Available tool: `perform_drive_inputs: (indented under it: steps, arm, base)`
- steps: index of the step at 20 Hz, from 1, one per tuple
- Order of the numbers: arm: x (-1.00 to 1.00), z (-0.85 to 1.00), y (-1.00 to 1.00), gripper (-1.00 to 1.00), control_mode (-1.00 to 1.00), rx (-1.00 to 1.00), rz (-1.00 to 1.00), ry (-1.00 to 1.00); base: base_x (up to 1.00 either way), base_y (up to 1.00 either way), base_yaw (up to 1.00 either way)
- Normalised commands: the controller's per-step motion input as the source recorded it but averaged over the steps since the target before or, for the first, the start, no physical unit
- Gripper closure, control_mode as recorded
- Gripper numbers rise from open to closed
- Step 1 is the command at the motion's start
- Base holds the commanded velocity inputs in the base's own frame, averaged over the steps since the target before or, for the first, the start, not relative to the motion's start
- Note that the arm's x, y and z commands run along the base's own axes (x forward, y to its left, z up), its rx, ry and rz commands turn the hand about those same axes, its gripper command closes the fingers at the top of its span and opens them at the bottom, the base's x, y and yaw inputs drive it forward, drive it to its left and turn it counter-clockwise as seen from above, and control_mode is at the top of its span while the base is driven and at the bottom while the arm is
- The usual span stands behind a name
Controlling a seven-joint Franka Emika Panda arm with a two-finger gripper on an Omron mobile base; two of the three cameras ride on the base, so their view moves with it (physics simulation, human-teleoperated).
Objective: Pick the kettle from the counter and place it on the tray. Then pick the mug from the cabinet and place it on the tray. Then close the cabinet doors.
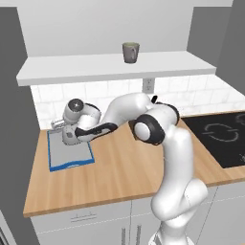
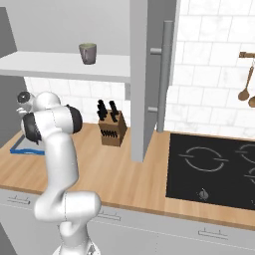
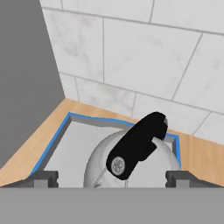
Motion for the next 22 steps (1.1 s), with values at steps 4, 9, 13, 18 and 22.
perform_drive_inputs:
  steps: [4,9,13,18,22]
  arm:
    - [-0.23,0.12,0.0,-1.0,-1.0,0.0,0.0,-0.08]
    - [-0.49,0.11,0.0,-1.0,-1.0,0.02,-0.08,-0.04]
    - [-0.55,0.18,-0.05,-1.0,-1.0,0.03,-0.11,-0.03]
    - [-0.53,0.36,-0.18,-1.0,-1.0,0.0,-0.03,-0.01]
    - [-0.54,0.48,-0.3,-1.0,-1.0,0.0,0.0,0.0]
  base:
    - [0.0,0.0,0.0]
    - [0.0,0.0,0.0]
    - [0.0,0.0,0.0]
    - [0.0,0.0,0.0]
    - [0.0,0.0,0.0]
